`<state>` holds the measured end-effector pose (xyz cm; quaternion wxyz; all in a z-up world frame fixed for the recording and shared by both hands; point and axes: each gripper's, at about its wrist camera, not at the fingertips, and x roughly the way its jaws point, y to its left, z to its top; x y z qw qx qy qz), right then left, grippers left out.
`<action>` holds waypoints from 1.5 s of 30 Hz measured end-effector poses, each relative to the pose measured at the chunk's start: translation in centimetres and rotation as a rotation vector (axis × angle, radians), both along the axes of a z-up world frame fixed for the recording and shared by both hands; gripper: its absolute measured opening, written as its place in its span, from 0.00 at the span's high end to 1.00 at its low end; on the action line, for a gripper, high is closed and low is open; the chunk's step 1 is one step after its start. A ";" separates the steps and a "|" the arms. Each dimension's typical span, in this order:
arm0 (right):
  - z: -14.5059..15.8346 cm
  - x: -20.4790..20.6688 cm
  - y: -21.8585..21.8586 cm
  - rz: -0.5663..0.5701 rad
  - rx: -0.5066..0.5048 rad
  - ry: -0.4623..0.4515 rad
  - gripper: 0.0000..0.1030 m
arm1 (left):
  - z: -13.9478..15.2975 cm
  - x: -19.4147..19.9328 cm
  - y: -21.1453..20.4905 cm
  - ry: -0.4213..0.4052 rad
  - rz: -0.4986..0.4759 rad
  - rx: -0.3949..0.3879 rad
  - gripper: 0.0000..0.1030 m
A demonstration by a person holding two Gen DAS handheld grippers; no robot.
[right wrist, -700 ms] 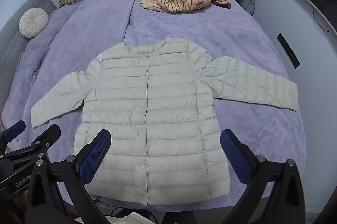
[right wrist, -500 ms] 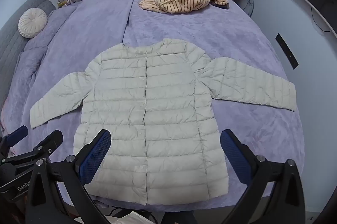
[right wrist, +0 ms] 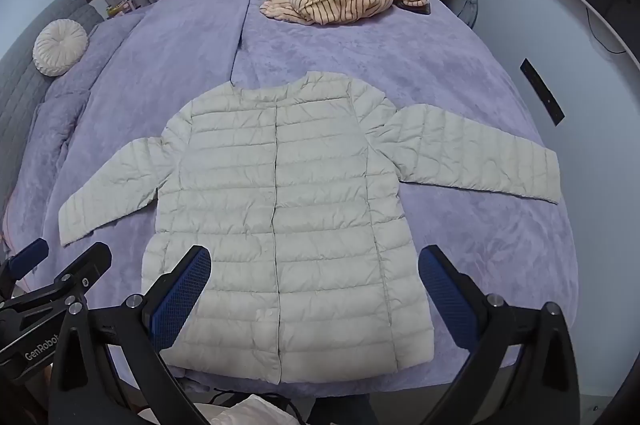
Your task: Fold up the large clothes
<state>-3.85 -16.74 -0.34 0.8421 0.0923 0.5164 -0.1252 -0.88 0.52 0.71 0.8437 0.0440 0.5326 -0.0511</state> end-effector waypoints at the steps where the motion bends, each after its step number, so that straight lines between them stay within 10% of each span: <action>1: 0.1 -0.4 0.0 -0.004 0.003 -0.001 0.00 | 0.0 0.0 0.0 -0.001 -0.001 -0.001 0.00; 45: -0.1 -0.7 0.4 -0.009 -0.008 0.004 0.00 | -0.1 -0.7 0.5 0.004 0.000 -0.004 0.00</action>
